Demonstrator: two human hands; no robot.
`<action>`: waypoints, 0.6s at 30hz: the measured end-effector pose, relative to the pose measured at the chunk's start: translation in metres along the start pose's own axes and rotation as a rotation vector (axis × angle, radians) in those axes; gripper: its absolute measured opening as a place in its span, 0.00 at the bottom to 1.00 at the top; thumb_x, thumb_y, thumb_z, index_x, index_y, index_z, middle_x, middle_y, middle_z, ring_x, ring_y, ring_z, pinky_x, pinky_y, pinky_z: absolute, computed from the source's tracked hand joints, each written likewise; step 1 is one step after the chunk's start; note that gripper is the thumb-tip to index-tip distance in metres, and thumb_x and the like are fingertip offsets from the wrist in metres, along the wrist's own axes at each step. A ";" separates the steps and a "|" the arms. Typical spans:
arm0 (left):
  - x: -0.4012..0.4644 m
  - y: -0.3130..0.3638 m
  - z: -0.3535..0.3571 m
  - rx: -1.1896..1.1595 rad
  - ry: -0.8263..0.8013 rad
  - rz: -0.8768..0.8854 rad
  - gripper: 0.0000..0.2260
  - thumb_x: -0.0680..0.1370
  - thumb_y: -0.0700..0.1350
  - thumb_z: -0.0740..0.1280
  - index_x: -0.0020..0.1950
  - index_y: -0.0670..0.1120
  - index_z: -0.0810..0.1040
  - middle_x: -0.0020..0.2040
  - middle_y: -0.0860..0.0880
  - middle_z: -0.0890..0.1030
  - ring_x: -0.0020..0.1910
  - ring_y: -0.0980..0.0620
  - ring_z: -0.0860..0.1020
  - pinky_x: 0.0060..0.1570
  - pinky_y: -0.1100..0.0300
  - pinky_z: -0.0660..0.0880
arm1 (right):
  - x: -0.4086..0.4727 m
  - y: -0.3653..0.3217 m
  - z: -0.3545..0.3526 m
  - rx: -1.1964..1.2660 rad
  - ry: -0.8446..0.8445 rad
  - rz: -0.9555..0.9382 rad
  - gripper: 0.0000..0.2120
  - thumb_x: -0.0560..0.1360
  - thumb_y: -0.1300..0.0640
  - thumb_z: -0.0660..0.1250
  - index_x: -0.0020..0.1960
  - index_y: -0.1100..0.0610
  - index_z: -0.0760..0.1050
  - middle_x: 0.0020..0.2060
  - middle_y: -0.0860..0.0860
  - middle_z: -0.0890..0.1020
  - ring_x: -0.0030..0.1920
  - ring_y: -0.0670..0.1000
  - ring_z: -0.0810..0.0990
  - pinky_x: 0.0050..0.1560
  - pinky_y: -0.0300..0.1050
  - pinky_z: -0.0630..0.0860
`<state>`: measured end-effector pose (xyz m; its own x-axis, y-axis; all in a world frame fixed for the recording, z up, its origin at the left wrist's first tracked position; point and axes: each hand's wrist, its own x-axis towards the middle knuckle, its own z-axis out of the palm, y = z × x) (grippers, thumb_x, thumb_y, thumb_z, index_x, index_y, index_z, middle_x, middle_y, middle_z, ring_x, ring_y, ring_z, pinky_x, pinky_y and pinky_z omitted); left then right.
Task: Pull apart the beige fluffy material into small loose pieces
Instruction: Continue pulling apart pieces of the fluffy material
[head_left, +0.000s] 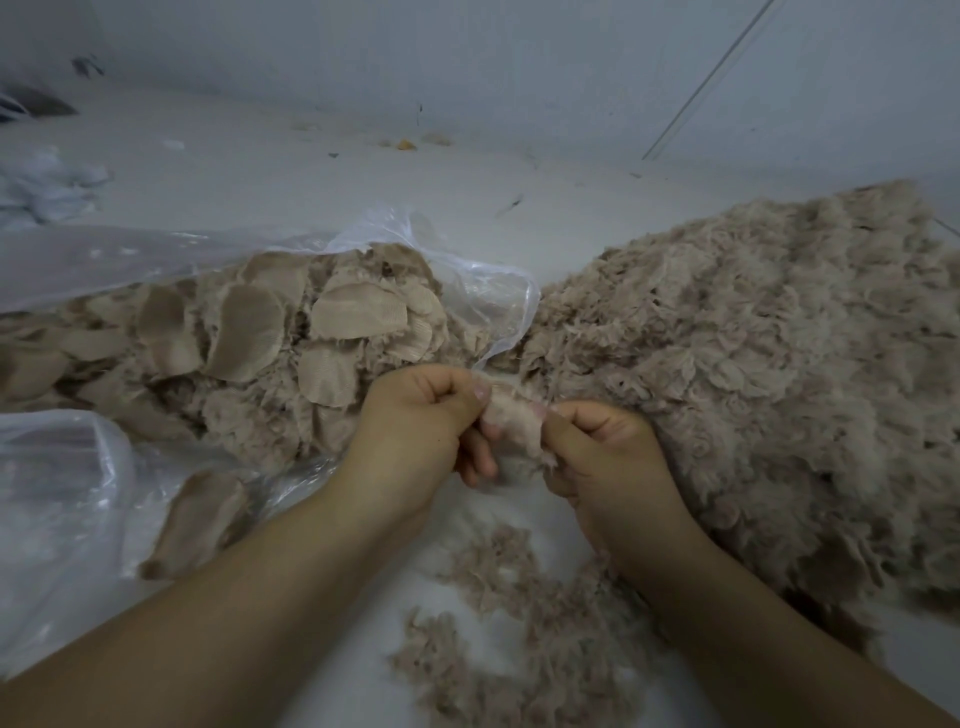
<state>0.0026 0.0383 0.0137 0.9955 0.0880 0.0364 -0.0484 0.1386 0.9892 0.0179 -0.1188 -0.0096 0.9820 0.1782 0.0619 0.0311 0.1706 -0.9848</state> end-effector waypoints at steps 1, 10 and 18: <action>0.000 0.001 0.001 -0.024 0.021 0.003 0.13 0.81 0.35 0.61 0.37 0.37 0.78 0.29 0.42 0.78 0.21 0.49 0.73 0.21 0.62 0.68 | 0.001 0.000 0.000 0.000 0.012 0.008 0.15 0.74 0.57 0.71 0.35 0.68 0.75 0.23 0.51 0.66 0.23 0.45 0.60 0.24 0.36 0.60; -0.009 -0.001 0.011 0.144 -0.110 0.056 0.17 0.75 0.41 0.73 0.53 0.50 0.65 0.33 0.41 0.79 0.24 0.38 0.77 0.22 0.53 0.74 | -0.002 -0.002 0.001 0.028 -0.035 -0.010 0.14 0.71 0.47 0.69 0.35 0.57 0.82 0.22 0.47 0.74 0.22 0.41 0.68 0.24 0.33 0.65; -0.004 0.014 -0.004 0.492 0.030 0.716 0.09 0.75 0.34 0.68 0.46 0.46 0.84 0.36 0.58 0.79 0.29 0.59 0.77 0.32 0.68 0.74 | 0.004 0.000 0.000 0.148 0.025 0.039 0.15 0.76 0.51 0.64 0.36 0.58 0.81 0.23 0.47 0.63 0.23 0.44 0.58 0.23 0.36 0.59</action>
<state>-0.0027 0.0442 0.0263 0.7362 0.0176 0.6765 -0.6144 -0.4016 0.6791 0.0215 -0.1182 -0.0099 0.9863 0.1640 0.0179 -0.0335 0.3055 -0.9516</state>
